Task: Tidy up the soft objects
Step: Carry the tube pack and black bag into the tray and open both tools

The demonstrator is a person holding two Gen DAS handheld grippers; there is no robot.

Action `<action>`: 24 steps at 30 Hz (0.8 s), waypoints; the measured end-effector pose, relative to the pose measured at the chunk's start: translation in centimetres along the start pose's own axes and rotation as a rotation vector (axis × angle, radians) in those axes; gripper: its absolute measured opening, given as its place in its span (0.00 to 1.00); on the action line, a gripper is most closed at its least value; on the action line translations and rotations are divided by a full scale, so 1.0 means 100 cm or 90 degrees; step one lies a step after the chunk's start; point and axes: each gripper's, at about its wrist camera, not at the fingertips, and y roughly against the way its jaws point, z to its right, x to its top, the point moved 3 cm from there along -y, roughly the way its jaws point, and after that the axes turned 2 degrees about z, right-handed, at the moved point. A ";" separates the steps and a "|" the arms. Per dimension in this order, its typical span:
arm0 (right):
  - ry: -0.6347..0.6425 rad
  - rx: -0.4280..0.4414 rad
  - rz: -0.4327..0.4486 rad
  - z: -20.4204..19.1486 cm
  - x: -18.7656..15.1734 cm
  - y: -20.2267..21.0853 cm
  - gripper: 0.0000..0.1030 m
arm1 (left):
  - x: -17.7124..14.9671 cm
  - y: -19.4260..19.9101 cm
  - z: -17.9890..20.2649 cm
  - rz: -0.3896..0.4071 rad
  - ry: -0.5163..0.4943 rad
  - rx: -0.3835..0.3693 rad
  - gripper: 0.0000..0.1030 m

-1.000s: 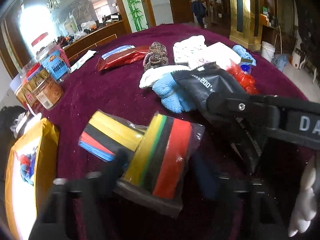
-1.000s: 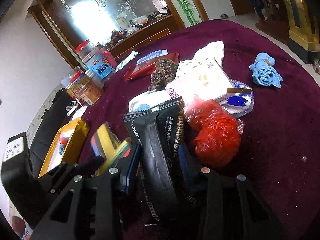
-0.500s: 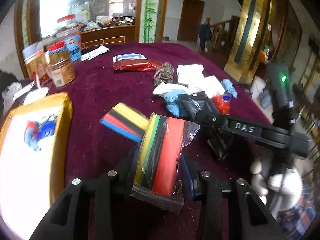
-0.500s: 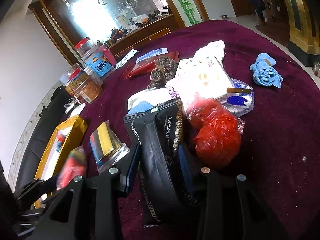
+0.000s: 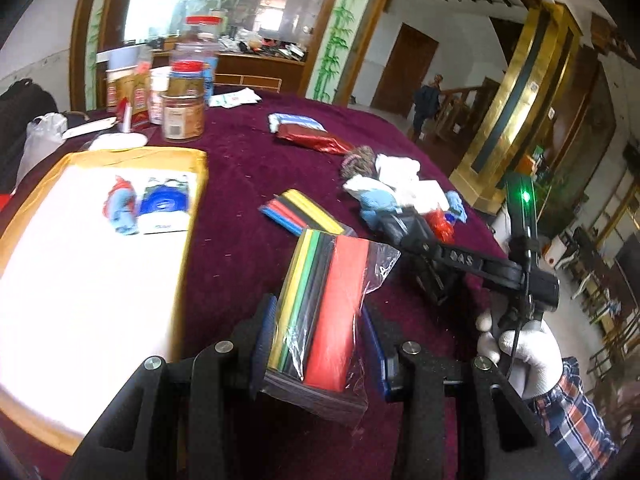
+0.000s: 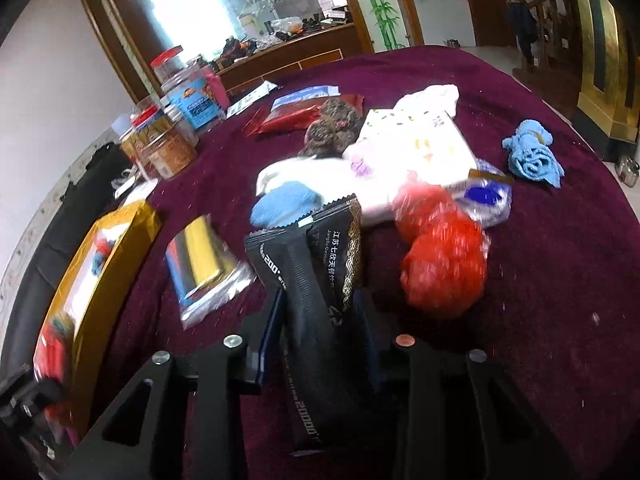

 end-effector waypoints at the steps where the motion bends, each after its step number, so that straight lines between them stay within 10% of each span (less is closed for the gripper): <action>1: -0.002 0.010 -0.004 -0.002 -0.005 0.005 0.32 | -0.001 0.007 -0.006 0.006 0.006 0.002 0.42; 24: 0.045 0.272 -0.086 -0.180 0.009 0.023 0.30 | 0.033 0.052 -0.169 0.050 0.140 0.113 0.42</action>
